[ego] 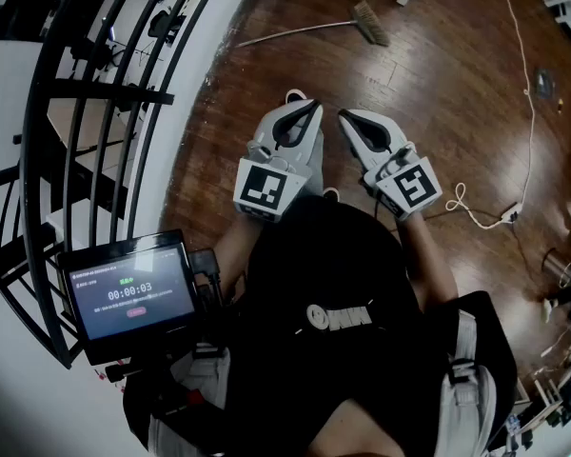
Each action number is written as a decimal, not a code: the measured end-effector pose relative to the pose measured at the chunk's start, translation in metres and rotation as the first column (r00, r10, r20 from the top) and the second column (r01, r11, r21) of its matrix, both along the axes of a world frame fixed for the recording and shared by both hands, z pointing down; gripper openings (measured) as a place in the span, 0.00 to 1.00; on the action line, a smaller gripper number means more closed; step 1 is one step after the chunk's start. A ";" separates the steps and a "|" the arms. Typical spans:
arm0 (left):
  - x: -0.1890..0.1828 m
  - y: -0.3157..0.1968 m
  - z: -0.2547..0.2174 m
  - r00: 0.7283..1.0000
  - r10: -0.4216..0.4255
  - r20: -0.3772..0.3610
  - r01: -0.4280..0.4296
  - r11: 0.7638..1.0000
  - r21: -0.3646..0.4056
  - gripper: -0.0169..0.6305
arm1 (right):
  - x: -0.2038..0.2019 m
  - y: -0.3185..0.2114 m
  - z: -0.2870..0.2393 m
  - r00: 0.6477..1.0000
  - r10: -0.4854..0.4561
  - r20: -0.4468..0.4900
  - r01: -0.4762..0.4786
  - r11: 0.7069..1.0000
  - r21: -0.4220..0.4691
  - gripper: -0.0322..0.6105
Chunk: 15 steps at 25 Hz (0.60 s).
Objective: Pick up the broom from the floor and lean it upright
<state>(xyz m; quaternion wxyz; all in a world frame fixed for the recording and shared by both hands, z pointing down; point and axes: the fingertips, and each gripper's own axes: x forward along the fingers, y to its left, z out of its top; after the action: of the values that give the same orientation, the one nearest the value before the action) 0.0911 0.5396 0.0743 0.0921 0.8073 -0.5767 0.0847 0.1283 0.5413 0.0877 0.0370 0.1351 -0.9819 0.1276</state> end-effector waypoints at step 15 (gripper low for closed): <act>-0.150 -0.256 0.004 0.997 -0.004 -0.071 0.004 1.000 0.002 0.05 | -0.157 -0.251 0.005 0.968 -0.132 -0.213 0.148 0.987 0.062 0.05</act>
<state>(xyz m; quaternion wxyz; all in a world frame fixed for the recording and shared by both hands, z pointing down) -0.0589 0.2836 0.0788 0.1117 0.8087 -0.5749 0.0551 -0.0292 0.2907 0.0930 0.1432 0.0796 -0.9839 0.0720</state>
